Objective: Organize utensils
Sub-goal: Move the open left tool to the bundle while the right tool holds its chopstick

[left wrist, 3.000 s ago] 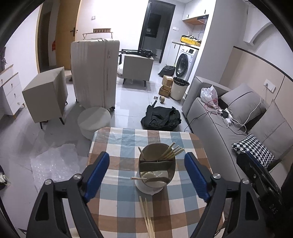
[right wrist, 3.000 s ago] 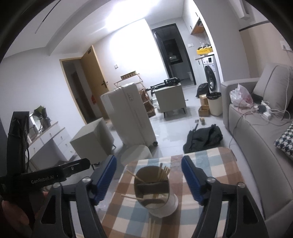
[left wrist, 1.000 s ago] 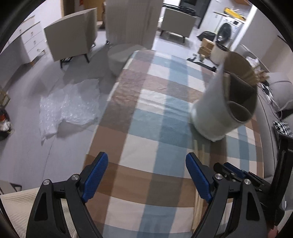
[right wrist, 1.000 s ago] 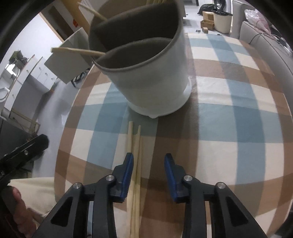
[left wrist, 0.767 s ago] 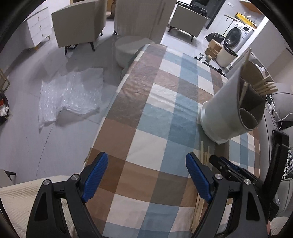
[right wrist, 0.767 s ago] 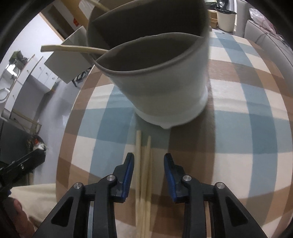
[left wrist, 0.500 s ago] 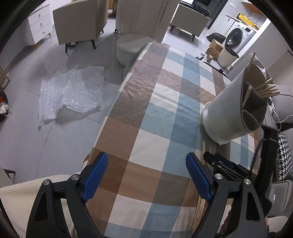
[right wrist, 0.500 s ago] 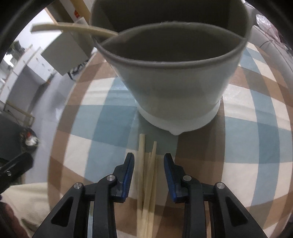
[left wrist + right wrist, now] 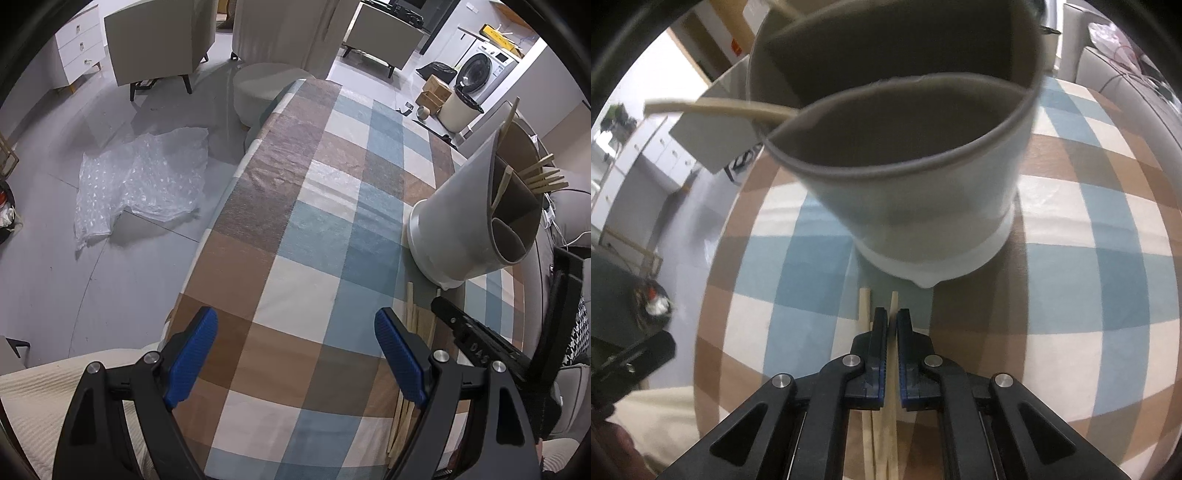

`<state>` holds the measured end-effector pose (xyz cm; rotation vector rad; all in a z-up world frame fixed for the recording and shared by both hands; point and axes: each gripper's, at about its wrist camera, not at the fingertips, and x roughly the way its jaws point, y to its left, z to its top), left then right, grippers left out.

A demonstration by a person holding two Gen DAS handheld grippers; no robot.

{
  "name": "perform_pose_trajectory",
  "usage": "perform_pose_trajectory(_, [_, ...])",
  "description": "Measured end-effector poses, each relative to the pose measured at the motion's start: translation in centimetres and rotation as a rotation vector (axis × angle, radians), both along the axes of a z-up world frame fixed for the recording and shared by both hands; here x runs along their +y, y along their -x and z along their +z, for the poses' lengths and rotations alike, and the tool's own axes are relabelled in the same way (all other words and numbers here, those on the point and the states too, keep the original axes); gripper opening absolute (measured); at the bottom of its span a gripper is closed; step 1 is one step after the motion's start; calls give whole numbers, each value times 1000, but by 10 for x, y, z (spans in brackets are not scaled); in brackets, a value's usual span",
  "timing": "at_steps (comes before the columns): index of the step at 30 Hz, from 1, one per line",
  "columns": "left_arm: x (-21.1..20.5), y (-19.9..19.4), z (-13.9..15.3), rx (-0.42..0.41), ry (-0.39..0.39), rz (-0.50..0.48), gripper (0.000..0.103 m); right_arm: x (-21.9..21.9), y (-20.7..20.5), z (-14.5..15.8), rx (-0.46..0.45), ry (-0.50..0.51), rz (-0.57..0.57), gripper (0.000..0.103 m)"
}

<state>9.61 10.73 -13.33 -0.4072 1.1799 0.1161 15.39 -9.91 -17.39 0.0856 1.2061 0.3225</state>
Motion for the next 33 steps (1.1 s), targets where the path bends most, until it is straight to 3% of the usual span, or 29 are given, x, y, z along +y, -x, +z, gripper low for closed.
perform_pose_trajectory(9, [-20,-6,-5,36,16,-26,83,-40,4,17,-11,-99,-91,4])
perform_pose_trajectory(22, [-61,-21,-26,108,61,-82,83,-123,16,32,16,-318,-314,4])
perform_pose_trajectory(33, [-90,-37,-38,123,16,-86,83,-153,22,33,19,-392,-343,4])
